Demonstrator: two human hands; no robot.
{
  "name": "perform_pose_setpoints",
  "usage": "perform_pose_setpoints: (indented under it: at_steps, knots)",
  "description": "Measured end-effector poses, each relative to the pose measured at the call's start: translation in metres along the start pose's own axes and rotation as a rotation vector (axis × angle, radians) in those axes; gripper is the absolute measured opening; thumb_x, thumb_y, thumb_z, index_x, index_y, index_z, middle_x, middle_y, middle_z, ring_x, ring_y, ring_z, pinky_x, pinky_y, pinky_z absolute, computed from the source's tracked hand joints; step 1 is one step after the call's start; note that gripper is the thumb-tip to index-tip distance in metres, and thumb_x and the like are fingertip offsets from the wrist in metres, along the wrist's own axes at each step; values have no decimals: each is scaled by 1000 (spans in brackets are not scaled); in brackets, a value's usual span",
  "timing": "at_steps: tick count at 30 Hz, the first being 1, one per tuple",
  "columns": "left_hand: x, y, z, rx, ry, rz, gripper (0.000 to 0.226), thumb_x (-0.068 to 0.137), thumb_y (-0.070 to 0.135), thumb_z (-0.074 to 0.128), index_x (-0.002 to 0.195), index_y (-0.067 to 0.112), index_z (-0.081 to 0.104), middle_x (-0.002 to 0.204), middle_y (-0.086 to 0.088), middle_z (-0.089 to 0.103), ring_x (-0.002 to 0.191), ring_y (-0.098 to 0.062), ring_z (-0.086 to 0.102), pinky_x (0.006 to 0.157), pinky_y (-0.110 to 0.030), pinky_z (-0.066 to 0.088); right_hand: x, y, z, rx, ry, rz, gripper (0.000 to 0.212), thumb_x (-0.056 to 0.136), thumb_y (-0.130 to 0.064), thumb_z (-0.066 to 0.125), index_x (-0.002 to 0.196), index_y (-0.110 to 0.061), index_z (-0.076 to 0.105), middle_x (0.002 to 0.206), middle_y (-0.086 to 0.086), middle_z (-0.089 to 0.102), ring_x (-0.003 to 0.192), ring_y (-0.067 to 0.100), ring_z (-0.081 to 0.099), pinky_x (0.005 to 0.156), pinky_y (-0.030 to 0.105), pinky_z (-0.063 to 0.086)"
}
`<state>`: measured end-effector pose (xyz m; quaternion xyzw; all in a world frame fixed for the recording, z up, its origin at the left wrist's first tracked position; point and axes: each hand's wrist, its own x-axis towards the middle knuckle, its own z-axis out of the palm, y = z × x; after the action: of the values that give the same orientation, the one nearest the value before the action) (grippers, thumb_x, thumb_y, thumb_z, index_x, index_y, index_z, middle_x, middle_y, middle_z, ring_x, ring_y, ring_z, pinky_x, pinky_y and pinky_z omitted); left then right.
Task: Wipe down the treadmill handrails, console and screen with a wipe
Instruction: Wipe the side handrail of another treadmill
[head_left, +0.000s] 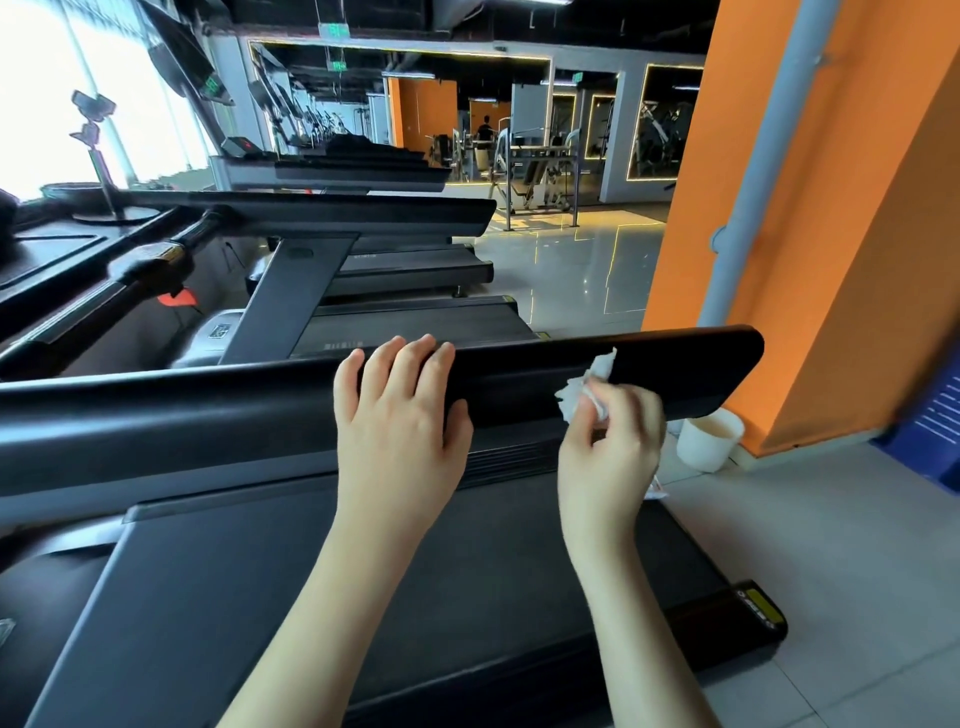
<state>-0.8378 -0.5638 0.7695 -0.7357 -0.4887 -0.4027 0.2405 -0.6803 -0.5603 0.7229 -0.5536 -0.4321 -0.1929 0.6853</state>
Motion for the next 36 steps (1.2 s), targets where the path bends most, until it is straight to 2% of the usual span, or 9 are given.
perform_pose_setpoints:
  at_steps: [3, 6, 11, 16, 20, 23, 28, 33, 36]
  knots:
    - [0, 2, 0, 6, 10, -7, 42, 83, 24, 50, 117, 5, 64, 120, -10, 64, 114, -35, 57, 104, -48, 28, -19, -7, 3, 23, -55, -46, 35, 78, 18, 57, 106, 3, 69, 101, 17, 56, 88, 32, 58, 78, 29, 47]
    - [0, 1, 0, 15, 7, -3, 42, 82, 23, 52, 117, 4, 64, 121, -11, 64, 115, -35, 57, 105, -48, 28, -10, -2, 1, 50, -60, -90, 33, 80, 16, 57, 105, 0, 71, 99, 16, 59, 87, 33, 60, 78, 27, 48]
    - [0, 2, 0, 14, -10, -8, 44, 83, 24, 48, 118, 4, 64, 121, -12, 64, 115, -35, 57, 105, -48, 27, -8, 11, 1, 27, 43, 17, 28, 82, 13, 61, 104, -1, 73, 97, 14, 62, 87, 28, 63, 73, 42, 53]
    - [1, 4, 1, 17, -3, -26, 42, 83, 24, 47, 116, 3, 64, 119, -12, 64, 114, -36, 57, 106, -49, 27, -8, -3, 6, 103, -28, -103, 23, 89, 4, 56, 103, -1, 73, 94, 11, 59, 78, 26, 60, 75, 30, 50]
    - [0, 3, 1, 20, -19, -22, 43, 83, 24, 47, 117, 4, 64, 120, -12, 64, 116, -36, 56, 106, -50, 28, 19, 2, 5, 7, 24, -47, 26, 86, 9, 55, 102, 0, 72, 96, 17, 60, 83, 28, 54, 86, 6, 32]
    - [0, 4, 1, 25, -25, -25, 43, 83, 25, 47, 116, 4, 64, 119, -12, 64, 115, -36, 57, 105, -50, 29, 21, -2, 5, -31, 4, -51, 32, 80, 16, 51, 99, 2, 72, 97, 18, 61, 85, 30, 49, 88, 1, 24]
    - [6, 9, -1, 21, -21, -44, 41, 84, 28, 45, 108, 3, 66, 112, -11, 67, 107, -35, 60, 102, -50, 32, 44, -11, 8, -72, -165, -226, 34, 75, 9, 42, 86, 0, 73, 85, 12, 62, 76, 32, 47, 70, 18, 27]
    - [11, 18, 6, -17, -62, 23, 43, 83, 29, 43, 112, 6, 66, 116, -7, 67, 112, -30, 60, 102, -47, 34, 73, -10, 14, -137, -162, -186, 49, 77, -18, 30, 76, 2, 74, 73, 13, 59, 66, 38, 52, 64, 20, 18]
    - [11, 21, 10, 7, -75, 9, 44, 82, 28, 44, 113, 5, 65, 117, -7, 66, 112, -30, 60, 101, -51, 37, 63, -13, 12, -100, -213, -236, 40, 76, -10, 34, 71, 2, 71, 72, 11, 59, 65, 34, 50, 64, 25, 26]
